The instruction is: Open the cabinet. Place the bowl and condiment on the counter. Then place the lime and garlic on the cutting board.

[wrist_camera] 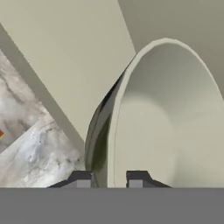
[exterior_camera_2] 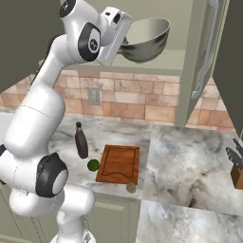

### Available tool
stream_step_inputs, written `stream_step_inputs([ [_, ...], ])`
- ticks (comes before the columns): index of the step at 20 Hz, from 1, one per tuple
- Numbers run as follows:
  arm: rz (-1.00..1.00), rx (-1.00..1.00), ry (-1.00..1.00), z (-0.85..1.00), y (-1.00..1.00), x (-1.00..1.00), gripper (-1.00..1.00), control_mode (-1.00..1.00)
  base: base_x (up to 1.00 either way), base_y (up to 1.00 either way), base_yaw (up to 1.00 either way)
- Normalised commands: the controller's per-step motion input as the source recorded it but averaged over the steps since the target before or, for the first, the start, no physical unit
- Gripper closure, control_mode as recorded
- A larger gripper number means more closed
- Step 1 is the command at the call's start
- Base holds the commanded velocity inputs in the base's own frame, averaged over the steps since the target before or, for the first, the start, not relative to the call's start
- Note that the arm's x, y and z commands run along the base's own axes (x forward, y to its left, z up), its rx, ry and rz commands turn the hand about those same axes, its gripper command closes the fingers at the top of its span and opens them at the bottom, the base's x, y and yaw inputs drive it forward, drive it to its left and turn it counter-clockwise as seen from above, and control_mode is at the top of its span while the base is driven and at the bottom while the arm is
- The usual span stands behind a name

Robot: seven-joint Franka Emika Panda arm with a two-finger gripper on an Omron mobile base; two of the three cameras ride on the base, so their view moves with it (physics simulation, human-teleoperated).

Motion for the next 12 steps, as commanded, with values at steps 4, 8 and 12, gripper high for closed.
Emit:
stream_step_inputs([
  [4,0.03,0.03,0.06,0.0,0.13,-1.0,1.0,-1.0,0.0,0.0,0.0],
  [8,0.01,0.05,0.15,0.0,0.07,-1.0,1.0,-1.0,0.0,0.0,0.0],
  [12,0.0,0.01,0.26,-0.11,0.05,-1.0,1.0,-1.0,0.0,0.0,0.0],
])
